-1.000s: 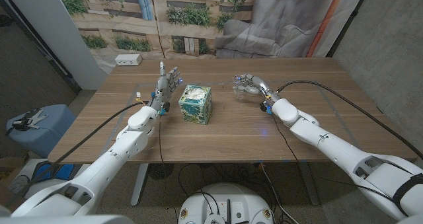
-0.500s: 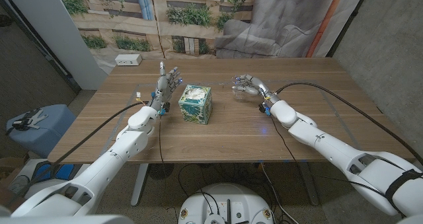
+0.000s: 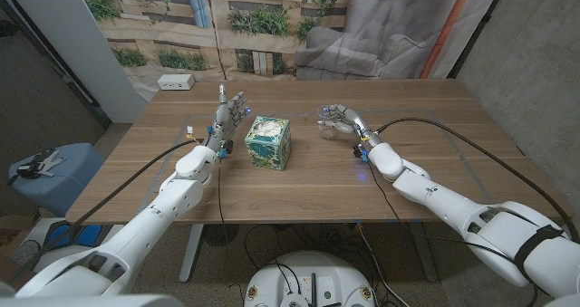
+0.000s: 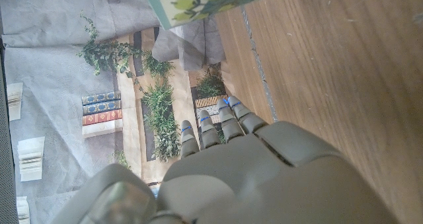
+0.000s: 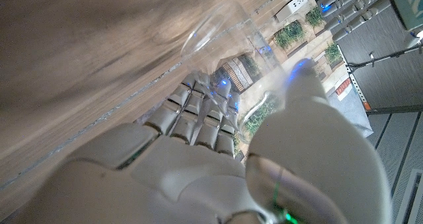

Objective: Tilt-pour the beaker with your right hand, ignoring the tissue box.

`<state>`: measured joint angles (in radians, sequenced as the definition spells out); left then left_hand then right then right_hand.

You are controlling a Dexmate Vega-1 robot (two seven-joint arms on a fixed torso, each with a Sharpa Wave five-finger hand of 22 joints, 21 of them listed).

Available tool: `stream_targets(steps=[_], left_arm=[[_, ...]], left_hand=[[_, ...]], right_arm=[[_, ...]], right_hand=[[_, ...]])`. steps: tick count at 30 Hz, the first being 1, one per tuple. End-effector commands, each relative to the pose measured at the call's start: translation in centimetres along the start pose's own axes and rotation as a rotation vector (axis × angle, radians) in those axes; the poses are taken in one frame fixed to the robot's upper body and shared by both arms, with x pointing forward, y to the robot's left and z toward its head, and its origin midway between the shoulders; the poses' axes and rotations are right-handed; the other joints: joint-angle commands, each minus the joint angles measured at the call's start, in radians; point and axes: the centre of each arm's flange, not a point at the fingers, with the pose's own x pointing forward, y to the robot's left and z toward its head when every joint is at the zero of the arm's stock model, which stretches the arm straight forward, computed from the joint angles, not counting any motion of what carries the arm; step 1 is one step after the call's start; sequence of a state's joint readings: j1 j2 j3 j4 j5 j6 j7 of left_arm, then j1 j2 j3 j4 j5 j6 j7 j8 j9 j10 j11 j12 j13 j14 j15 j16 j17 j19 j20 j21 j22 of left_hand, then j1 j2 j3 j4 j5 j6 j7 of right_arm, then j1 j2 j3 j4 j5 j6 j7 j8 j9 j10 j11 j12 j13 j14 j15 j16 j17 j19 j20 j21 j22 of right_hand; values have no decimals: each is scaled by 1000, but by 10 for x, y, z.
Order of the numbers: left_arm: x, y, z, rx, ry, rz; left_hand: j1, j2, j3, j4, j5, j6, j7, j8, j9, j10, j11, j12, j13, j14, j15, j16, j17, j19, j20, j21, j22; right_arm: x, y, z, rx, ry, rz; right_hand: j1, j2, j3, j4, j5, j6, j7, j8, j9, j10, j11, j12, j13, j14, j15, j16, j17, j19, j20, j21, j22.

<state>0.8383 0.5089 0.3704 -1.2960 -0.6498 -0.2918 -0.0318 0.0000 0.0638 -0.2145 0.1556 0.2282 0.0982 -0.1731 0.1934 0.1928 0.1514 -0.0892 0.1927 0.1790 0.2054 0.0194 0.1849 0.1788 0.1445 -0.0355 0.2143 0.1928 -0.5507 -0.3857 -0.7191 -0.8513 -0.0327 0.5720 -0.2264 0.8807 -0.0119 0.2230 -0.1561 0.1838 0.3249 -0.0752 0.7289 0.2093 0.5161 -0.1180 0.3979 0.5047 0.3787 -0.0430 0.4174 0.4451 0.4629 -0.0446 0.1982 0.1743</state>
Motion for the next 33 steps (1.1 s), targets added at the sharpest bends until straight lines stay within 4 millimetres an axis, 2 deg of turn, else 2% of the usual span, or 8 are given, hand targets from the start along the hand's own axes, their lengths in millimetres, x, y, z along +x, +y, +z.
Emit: stream_targets(steps=[1, 10, 16, 33], left_arm=[[0, 0, 0, 0, 0, 0], [0, 0, 0, 0, 0, 0], [0, 0, 0, 0, 0, 0], [0, 0, 0, 0, 0, 0]], left_hand=[[2, 26, -8, 1, 5, 6, -5, 9, 4, 10, -1, 6, 3, 7, 0, 5, 5, 6, -9, 7, 3], [2, 26, -8, 1, 5, 7, -6, 9, 4, 12, 1, 7, 3, 8, 0, 5, 5, 7, -9, 7, 3], [2, 26, -8, 1, 5, 6, -7, 9, 4, 11, 0, 6, 3, 7, 1, 5, 5, 7, -9, 7, 3], [2, 25, -8, 1, 5, 0, -6, 7, 4, 10, 2, 6, 3, 6, 0, 4, 5, 7, -9, 7, 3]], right_arm=[[-4, 7, -8, 11, 4, -18], [-4, 9, -12, 17, 18, -8], [-4, 12, -13, 27, 23, -3], [-5, 15, -17, 42, 37, 1]], right_hand=[[9, -1, -4, -2, 5, -4, -3, -4, 3, -3, 0, -7, 1, -7, -121, -9, -3, -3, -25, 1, 3], [6, -7, -8, 1, 8, -21, -5, -12, 1, -11, 5, -17, -3, -13, -116, -15, -8, -5, -25, 1, 3], [8, -7, -9, 2, 10, -28, -21, -17, 0, -24, 1, -27, -4, -30, -105, -24, -12, -17, -23, -2, 3], [3, -12, -14, 5, 14, -69, -18, -38, -4, -43, 9, -48, -10, -62, -89, -43, -24, -38, -17, -5, 2]])
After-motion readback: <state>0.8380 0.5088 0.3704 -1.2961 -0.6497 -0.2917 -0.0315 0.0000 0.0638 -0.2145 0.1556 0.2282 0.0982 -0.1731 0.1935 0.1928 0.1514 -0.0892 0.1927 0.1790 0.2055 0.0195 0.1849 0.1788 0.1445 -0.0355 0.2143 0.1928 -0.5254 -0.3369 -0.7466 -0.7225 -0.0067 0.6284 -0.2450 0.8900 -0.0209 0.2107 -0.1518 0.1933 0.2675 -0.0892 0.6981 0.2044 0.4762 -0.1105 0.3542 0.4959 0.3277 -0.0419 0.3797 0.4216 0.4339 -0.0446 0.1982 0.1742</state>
